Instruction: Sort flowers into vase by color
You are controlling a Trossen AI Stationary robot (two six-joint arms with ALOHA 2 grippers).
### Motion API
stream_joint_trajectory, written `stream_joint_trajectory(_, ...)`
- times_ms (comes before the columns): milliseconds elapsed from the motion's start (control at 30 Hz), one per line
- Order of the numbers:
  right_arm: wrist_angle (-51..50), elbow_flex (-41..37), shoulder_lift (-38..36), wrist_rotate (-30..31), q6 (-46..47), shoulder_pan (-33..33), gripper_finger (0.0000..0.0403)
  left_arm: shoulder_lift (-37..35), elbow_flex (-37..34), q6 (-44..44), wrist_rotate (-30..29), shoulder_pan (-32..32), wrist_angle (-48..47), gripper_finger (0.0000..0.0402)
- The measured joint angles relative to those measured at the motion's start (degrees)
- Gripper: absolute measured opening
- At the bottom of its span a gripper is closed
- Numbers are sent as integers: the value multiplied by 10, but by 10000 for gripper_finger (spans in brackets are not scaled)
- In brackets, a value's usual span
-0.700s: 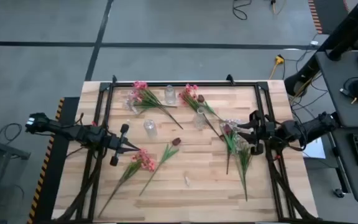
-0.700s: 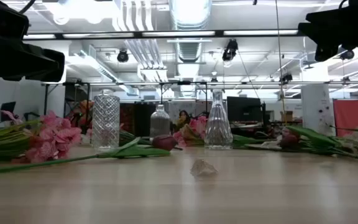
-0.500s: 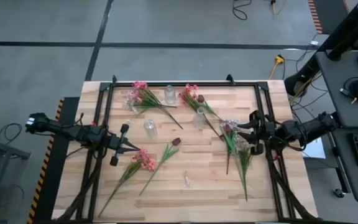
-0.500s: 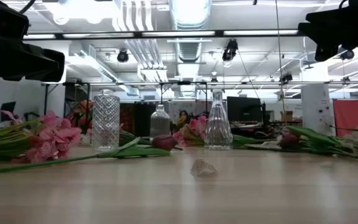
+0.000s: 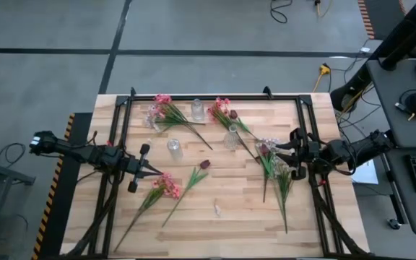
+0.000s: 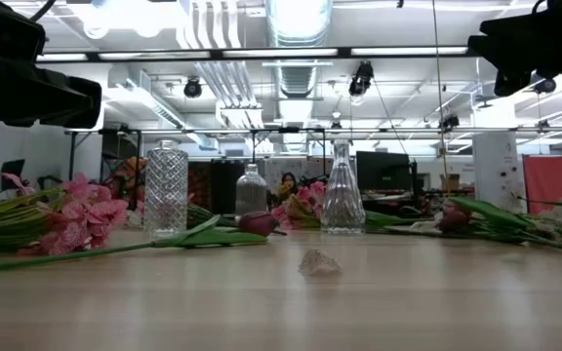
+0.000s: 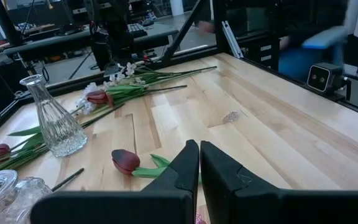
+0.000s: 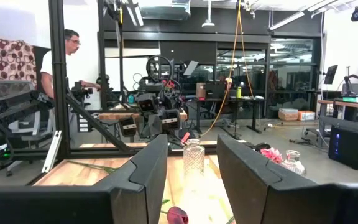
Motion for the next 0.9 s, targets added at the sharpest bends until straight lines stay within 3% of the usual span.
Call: stream_joint_trajectory(900, 0, 0, 0, 0, 0, 0, 130, 0, 0, 0, 0, 0, 0, 0)
